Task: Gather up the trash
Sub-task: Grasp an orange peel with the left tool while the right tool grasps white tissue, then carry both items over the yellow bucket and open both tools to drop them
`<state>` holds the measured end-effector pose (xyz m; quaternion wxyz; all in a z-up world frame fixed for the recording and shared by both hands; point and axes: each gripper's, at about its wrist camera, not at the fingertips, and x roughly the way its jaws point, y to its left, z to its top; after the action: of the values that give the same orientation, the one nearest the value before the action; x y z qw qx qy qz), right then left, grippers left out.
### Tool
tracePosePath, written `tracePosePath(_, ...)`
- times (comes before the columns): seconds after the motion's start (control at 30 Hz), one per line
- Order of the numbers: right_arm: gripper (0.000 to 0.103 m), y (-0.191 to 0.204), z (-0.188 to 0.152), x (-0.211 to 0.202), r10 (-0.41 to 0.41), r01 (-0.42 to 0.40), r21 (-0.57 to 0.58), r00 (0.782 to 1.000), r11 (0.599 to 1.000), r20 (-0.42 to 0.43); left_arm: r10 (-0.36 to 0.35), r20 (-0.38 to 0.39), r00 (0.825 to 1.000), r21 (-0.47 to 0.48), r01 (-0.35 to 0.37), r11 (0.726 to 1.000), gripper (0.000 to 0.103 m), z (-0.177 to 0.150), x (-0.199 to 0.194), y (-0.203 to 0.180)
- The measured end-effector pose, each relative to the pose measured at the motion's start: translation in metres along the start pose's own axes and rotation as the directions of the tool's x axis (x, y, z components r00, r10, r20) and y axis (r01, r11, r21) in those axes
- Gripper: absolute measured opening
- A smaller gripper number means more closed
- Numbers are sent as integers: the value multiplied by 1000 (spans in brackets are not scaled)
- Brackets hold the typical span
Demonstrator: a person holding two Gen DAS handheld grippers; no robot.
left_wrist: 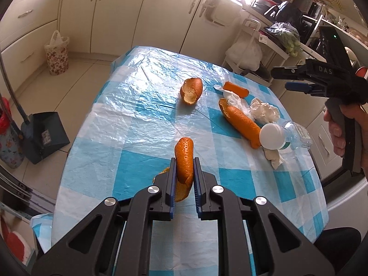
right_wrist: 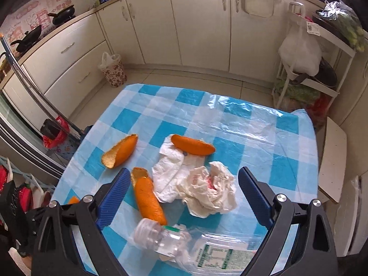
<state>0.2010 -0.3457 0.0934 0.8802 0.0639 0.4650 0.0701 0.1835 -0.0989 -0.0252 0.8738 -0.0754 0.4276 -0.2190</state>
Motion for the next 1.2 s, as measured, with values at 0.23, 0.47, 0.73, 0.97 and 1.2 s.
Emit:
tracePosePath(0.23,77,28,19,46,-11,11,2,996,1000,-93,-13,5,1000,-24,13,1000,13,0,-1,4)
tracePosePath(0.47,74,22,19,71,-51,56,21,980,998,-193,-17,4,1000,-6,17,1000,13,-1,-2,2)
tracePosePath(0.73,74,23,12,96,-116,116,-19,952,993,-284,-17,4,1000,-8,17,1000,13,0,-1,3)
tracePosePath(0.97,12,29,11,101,-138,127,-57,952,990,-274,-4,10,1000,14,4,1000,13,-1,-2,-2)
tracePosePath(1.2,12,20,10,55,17,-12,53,995,999,-99,-8,33,999,19,7,1000,13,-3,-6,-5)
